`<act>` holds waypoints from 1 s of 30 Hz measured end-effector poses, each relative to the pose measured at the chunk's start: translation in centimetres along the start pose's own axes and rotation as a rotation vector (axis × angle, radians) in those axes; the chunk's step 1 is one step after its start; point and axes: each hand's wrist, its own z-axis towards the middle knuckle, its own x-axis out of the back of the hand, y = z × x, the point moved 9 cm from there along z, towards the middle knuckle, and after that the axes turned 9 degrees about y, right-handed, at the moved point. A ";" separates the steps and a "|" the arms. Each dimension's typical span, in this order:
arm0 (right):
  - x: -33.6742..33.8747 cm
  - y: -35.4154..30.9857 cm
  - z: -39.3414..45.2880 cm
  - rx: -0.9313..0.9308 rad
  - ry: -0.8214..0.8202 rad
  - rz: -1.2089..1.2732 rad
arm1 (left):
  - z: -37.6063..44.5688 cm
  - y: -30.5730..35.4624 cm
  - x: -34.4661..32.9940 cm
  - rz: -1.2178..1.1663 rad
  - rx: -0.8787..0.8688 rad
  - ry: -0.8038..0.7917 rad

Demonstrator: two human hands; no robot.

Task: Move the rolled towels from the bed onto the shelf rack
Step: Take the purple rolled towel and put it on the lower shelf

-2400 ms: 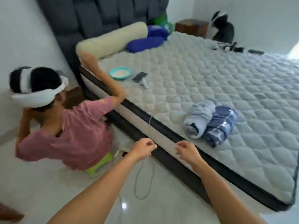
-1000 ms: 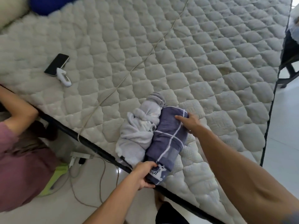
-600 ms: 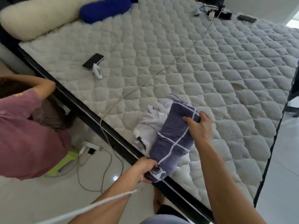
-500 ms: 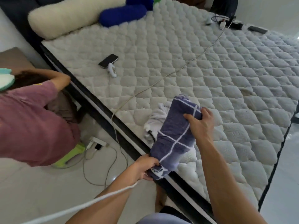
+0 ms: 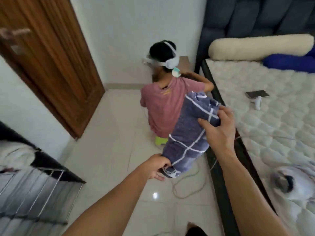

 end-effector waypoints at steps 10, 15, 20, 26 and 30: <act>-26.6 -19.6 -12.4 0.523 -0.662 0.289 | -0.6 -10.1 21.6 -0.534 0.126 0.365; -37.8 -25.3 -20.9 0.710 -0.968 0.405 | -0.7 -16.1 29.7 -0.770 0.232 0.549; -46.0 -29.1 -30.0 0.839 -1.280 0.451 | -2.3 -22.1 34.7 -1.013 0.356 0.757; -54.1 -32.2 -40.8 0.944 -1.530 0.423 | -4.4 -28.4 38.4 -1.258 0.439 0.923; -59.9 -32.2 -45.9 0.952 -1.544 0.263 | -4.4 -32.2 41.3 -1.320 0.497 0.951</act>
